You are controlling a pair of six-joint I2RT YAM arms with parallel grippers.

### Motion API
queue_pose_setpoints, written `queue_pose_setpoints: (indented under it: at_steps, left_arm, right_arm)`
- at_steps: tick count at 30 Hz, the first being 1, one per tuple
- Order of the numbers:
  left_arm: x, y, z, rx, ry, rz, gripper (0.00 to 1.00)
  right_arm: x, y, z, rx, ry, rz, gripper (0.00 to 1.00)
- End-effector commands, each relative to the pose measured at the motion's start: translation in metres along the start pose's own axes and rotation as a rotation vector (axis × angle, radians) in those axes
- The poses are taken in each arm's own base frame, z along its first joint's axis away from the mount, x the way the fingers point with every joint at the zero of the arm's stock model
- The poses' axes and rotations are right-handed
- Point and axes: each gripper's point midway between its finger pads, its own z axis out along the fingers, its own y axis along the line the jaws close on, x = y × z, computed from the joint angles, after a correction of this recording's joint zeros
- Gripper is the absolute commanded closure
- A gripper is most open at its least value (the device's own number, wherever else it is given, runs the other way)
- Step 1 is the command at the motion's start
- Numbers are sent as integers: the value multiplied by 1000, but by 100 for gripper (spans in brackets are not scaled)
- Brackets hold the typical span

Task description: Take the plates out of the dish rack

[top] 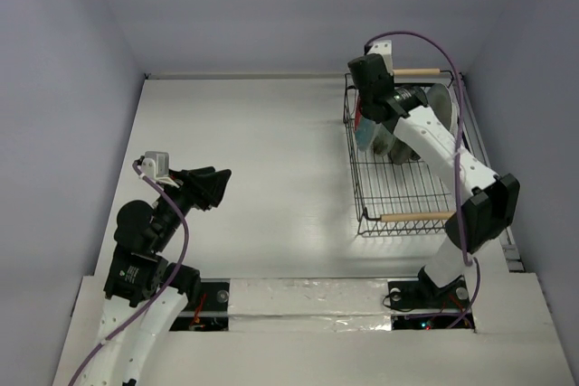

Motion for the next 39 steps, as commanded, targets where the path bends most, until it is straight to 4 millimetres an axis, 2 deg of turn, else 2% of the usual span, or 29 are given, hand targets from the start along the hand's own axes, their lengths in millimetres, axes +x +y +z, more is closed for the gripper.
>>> queue_pose_setpoints:
  at_steps: [1,2,3,5,6,8,9,11,12,13,16,17,19,21,22,23,24,25,27,30,31,33,34,37,39]
  left_arm:
    - [-6,-3,-1,9,-31,-2,50]
    - [-7,-3,-1,10,-32,-3,47]
    - [-7,-3,-1,11,-34,-1,43]
    - [-7,-3,-1,9,-33,-5,41]
    - [-7,-3,-1,9,-33,-5,40]
    - [-8,-1,-1,-1,-37,-7,40]
    - [-7,-1,-1,-2,-36,-7,40]
    - [-9,2,-1,-19,-46,-10,40]
    - [-10,2,-2,-22,-48,-10,40]
    - [-10,3,-2,-25,-48,-10,40]
    - [-10,4,-2,-29,-50,-12,41]
    - [-10,4,-1,-29,-47,-11,41]
    - [-9,4,-1,-32,-43,-13,42]
    - [-11,6,-1,-41,-52,-10,42]
    - [-11,6,-2,-41,-55,-10,42]
    - [-13,6,-3,-41,-60,-9,42]
    - [-12,6,-3,-40,-58,-11,42]
    - [-13,6,-3,-41,-64,-9,42]
    - [-13,6,-3,-42,-63,-9,42]
    - [-12,5,-2,-39,-61,-10,42]
    - [-12,5,-3,-36,-61,-9,42]
    - [-13,4,-2,-32,-60,-8,42]
    - [-12,5,-2,-34,-58,-9,42]
    - [-11,5,-2,-31,-56,-9,42]
    - [-11,4,-2,-26,-55,-8,42]
  right_arm:
    - [-95,-55,-73,18,-291,281,100]
    - [-99,-61,-81,12,-311,302,100]
    - [-107,-73,-102,-19,-354,342,100]
    - [-113,-79,-121,-89,-395,405,100]
    - [-120,-76,-140,-207,-440,442,100]
    - [-131,-60,-159,-375,-496,519,100]
    - [-132,-34,-175,-541,-503,507,100]
    - [-124,1,-180,-698,-467,551,100]
    - [-131,18,-191,-800,-490,570,100]
    - [-121,46,-183,-848,-433,589,100]
    - [-126,94,-192,-1012,-390,652,100]
    - [-124,118,-184,-1037,-359,650,100]
    - [-128,144,-190,-1073,-343,662,100]
    - [-127,177,-181,-1100,-302,653,100]
    - [-124,192,-181,-1124,-270,664,100]
    - [-117,213,-167,-1128,-238,662,100]
    - [-118,224,-171,-1154,-231,662,100]
    - [-113,233,-164,-1149,-209,668,100]
    - [-95,264,-153,-1153,-155,649,100]
    - [-78,288,-141,-1155,-103,648,100]
    - [-66,301,-128,-1141,-70,643,100]
    - [-54,316,-123,-1143,-42,643,100]
    - [-43,325,-113,-1131,-20,639,100]
    - [-25,336,-98,-1106,23,646,100]
    - [-1,344,-83,-1073,70,637,98]
